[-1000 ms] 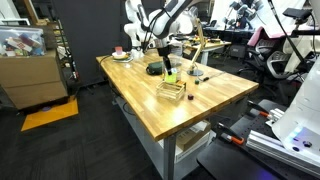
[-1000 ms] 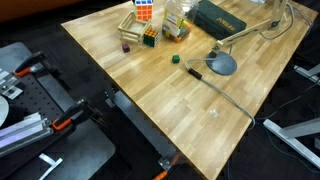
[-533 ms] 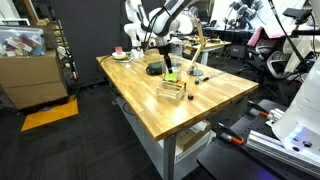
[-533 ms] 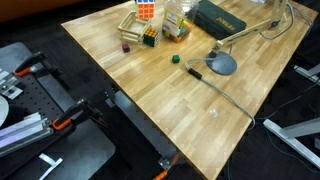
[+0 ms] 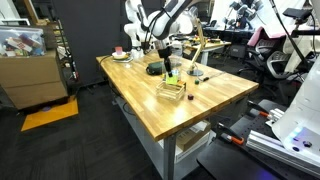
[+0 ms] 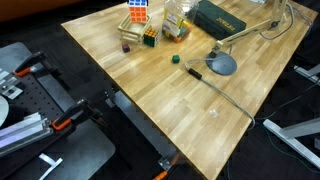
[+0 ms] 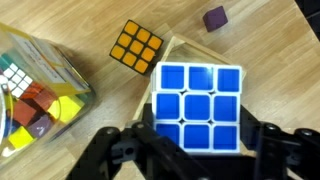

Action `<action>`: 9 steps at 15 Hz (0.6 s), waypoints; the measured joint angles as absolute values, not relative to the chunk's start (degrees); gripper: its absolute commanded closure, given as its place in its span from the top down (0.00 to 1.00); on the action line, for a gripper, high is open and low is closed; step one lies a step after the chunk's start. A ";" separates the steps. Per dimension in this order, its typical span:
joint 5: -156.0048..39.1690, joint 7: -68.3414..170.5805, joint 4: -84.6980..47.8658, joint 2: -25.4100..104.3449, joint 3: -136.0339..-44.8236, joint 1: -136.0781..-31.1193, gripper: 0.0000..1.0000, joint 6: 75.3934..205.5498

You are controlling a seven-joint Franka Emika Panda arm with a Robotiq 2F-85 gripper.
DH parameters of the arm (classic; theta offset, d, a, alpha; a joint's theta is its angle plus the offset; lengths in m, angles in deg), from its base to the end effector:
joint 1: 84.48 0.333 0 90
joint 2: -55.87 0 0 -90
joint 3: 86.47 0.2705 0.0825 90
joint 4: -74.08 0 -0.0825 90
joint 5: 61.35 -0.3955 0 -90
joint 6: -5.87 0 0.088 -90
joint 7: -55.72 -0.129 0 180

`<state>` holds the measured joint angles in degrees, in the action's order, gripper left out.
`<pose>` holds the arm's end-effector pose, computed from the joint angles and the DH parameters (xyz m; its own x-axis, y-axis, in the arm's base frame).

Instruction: Put the Rubik's cube on the right into the wooden box

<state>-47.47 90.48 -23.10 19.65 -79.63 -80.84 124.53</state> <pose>0.6174 0.0957 0.1464 0.5783 0.7705 -0.2680 0.7889 -0.6119 -0.0569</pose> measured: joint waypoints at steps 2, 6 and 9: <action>-47.92 87.49 -24.24 20.36 -79.46 -80.58 0.53 124.48; -51.29 82.87 -26.12 21.26 -79.44 -81.06 0.53 124.41; -55.71 81.85 -27.14 21.19 -79.46 -82.32 0.53 124.61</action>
